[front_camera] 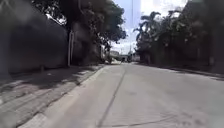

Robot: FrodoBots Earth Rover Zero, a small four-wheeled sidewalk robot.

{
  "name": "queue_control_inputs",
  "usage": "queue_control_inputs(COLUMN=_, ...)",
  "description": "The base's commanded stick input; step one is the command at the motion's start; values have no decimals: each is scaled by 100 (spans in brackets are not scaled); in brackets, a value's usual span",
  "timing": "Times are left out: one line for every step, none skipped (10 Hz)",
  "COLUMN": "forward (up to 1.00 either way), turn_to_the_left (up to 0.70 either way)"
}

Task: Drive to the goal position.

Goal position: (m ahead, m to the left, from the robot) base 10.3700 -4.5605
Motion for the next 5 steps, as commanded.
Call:
queue_control_inputs(forward=100, turn_to_the_left=-5)
queue_control_inputs(forward=100, turn_to_the_left=-4)
queue_control_inputs(forward=100, turn_to_the_left=-3)
queue_control_inputs(forward=100, turn_to_the_left=-9)
queue_control_inputs(forward=100, turn_to_the_left=-21)
